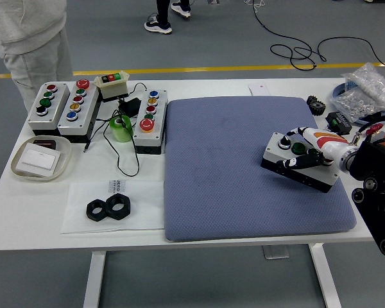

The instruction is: Pick up the button,place it on the desk,press the button,press the button

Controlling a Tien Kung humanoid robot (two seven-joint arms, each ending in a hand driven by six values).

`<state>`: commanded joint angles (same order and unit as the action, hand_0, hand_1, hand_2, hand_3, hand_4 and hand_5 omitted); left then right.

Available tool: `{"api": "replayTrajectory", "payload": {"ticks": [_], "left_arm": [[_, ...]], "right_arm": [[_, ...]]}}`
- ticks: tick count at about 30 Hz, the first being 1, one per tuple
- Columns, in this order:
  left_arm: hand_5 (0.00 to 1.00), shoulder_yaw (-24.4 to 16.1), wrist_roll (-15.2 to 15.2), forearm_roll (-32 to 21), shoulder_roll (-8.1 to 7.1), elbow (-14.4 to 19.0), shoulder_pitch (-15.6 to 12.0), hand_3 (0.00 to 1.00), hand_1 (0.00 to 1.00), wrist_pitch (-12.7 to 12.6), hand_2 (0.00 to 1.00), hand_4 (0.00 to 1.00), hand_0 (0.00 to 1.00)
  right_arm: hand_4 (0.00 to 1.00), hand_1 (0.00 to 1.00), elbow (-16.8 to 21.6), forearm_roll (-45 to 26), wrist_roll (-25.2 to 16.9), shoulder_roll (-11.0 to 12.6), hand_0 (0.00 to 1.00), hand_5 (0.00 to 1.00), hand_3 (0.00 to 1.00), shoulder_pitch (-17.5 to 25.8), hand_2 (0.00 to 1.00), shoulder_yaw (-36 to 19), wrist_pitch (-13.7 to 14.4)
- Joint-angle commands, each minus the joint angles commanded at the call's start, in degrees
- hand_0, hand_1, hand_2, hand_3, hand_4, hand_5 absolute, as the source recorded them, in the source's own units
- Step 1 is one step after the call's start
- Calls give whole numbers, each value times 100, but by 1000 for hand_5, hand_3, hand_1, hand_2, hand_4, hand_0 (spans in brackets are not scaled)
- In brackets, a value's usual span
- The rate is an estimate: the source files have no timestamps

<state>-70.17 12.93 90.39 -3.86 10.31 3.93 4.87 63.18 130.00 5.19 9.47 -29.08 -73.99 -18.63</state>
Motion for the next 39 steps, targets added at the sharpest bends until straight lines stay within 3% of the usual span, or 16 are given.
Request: {"api": "replayTrajectory", "payload": {"ticks": [13, 14, 19, 20, 25, 26, 31, 32, 37, 38, 39], "left_arm": [[998, 61, -9, -50, 5, 0, 26, 795, 906, 2, 956, 556, 743], [998, 66, -9, -54, 6, 0, 28, 795, 906, 1, 956, 556, 743], [998, 95, -13, -85, 9, 0, 38, 795, 906, 1, 956, 556, 743], [998, 95, -14, -87, 10, 0, 40, 796, 906, 2, 955, 556, 743], [998, 84, -15, -68, 13, 0, 49, 796, 906, 11, 955, 556, 743], [998, 92, -16, -81, 15, 0, 49, 797, 906, 8, 955, 556, 743], [998, 108, -16, -106, 19, 0, 58, 797, 906, 7, 955, 556, 743], [998, 115, -18, -117, 19, 0, 58, 798, 905, 5, 955, 556, 742], [998, 87, -17, -78, 21, 0, 52, 798, 905, 11, 955, 556, 742], [998, 74, -16, -61, 21, 0, 42, 797, 906, 12, 955, 556, 741], [998, 69, -15, -54, 21, 0, 37, 797, 906, 12, 955, 556, 741]], "right_arm": [[927, 886, -145, 0, -9, 5, 909, 537, 905, -1, 942, 67, 90], [887, 861, -159, 0, -10, 6, 880, 410, 902, 0, 915, 74, 95], [887, 861, -253, 0, -5, 6, 880, 410, 902, 20, 915, 131, 175], [822, 718, -275, 0, 15, 10, 683, 158, 858, 25, 749, 173, 222], [822, 718, -325, 0, 6, 17, 683, 158, 858, 32, 749, 247, 302], [761, 538, -350, 0, 3, 20, 410, 34, 810, 27, 582, 272, 332], [761, 538, -394, 0, 22, 10, 410, 34, 810, 19, 582, 310, 343], [649, 332, -397, 0, 43, 12, 194, 2, 686, 17, 410, 325, 344], [649, 332, -393, 0, 69, 16, 194, 2, 686, 17, 410, 379, 393], [499, 182, -390, 0, 49, 15, 165, 2, 379, 23, 243, 386, 375], [499, 182, -389, 0, 43, 14, 165, 2, 379, 26, 243, 385, 373]]}}
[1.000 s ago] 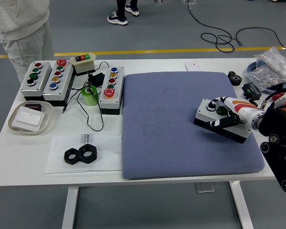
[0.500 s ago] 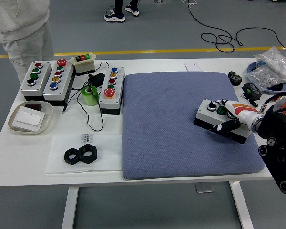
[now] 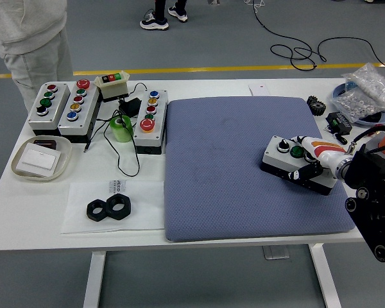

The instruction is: Pick up the button,place it on the desk,press the button,press the button

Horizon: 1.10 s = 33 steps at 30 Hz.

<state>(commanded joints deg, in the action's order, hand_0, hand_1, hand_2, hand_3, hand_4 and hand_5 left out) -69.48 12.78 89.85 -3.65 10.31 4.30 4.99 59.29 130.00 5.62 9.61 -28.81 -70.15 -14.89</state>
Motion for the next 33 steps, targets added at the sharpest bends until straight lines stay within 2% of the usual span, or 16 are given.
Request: {"api": "replayTrajectory", "payload": {"ticks": [4, 5, 16, 17, 18, 29, 33], "left_arm": [[998, -25, 4, 37, 0, 0, -18, 797, 906, 6, 955, 556, 741], [998, -31, 5, 48, -1, 0, -18, 797, 905, 9, 955, 556, 743], [998, -86, 15, 112, -13, 0, -52, 796, 905, 11, 956, 555, 742], [998, -91, 15, 116, -14, 0, -53, 796, 905, 11, 956, 554, 742], [998, -92, 15, 117, -15, 0, -53, 796, 905, 11, 956, 554, 742], [998, -176, 27, 192, -33, 0, -73, 797, 905, 7, 955, 553, 743], [998, -167, 25, 183, -42, 0, -54, 797, 905, 6, 955, 553, 743]], "right_arm": [[499, 182, 11, 0, -20, -6, 165, 2, 379, 19, 243, -27, 9], [446, 159, 17, 0, -23, -5, 162, 2, 343, 18, 220, -32, 3], [436, 153, 214, 0, -63, 99, 152, 2, 338, 53, 214, 36, -46], [390, 148, 235, 0, -65, 109, 152, 2, 337, 55, 209, 45, -51], [390, 148, 239, 0, -66, 111, 152, 2, 337, 55, 209, 47, -52], [390, 146, 692, 0, -165, 295, 141, 2, 337, -10, 207, 66, -231], [390, 146, 997, 0, -196, 446, 141, 2, 337, 5, 207, 253, -290]]}}
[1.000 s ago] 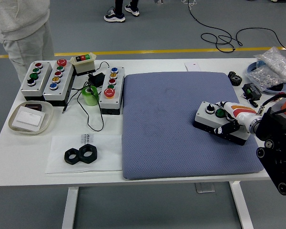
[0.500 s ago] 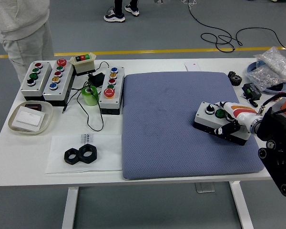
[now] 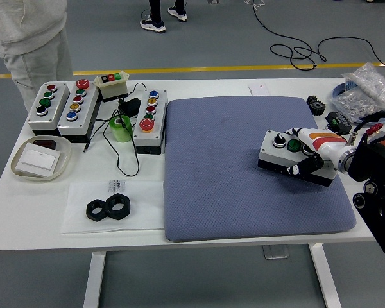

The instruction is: Pick up the button,place it on the desk,press the button,press the button

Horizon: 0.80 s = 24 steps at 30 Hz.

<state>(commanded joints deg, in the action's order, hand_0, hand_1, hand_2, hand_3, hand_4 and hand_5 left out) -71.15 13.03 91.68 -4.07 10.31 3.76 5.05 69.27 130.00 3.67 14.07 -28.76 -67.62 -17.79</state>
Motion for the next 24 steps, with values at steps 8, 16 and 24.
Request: {"api": "replayTrajectory", "payload": {"ticks": [8, 16, 24], "left_arm": [[998, -10, 0, -6, -7, 0, 15, 796, 906, -6, 955, 553, 742], [998, -31, 1, 11, -8, 0, 28, 795, 906, -8, 955, 553, 742], [998, -42, 2, 15, -21, 0, 50, 794, 906, -10, 955, 552, 742]], "right_arm": [[398, 144, 655, -11, -139, 407, 140, 2, 337, 2, 205, 500, -209], [402, 145, 817, -318, -281, 595, 139, 2, 338, -79, 204, 924, -365], [407, 145, 1033, -437, -369, 511, 142, 2, 339, -196, 205, 1215, -477]]}}
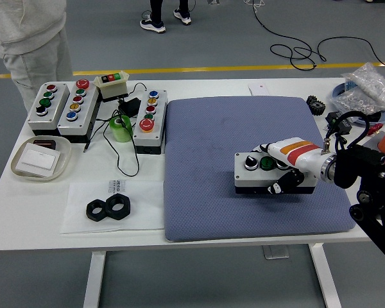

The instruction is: Pick up the button,place it on the desk,press the button,press the button

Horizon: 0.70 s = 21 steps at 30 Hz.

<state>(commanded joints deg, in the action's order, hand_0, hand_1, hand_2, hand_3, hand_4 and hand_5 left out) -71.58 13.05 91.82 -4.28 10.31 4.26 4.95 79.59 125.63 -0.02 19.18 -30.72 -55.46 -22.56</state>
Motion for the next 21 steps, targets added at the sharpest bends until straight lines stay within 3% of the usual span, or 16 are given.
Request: {"api": "replayTrajectory", "payload": {"ticks": [12, 21], "left_arm": [[998, -7, -3, -22, -40, 0, 0, 794, 906, -8, 955, 552, 742], [998, 50, -15, -68, -27, 0, 18, 792, 907, -17, 955, 552, 742]], "right_arm": [[417, 146, 489, 29, -23, -27, 145, 2, 340, -35, 204, 139, -82], [420, 145, 362, 86, -13, -293, 146, 2, 339, 55, 204, 32, -27]]}}
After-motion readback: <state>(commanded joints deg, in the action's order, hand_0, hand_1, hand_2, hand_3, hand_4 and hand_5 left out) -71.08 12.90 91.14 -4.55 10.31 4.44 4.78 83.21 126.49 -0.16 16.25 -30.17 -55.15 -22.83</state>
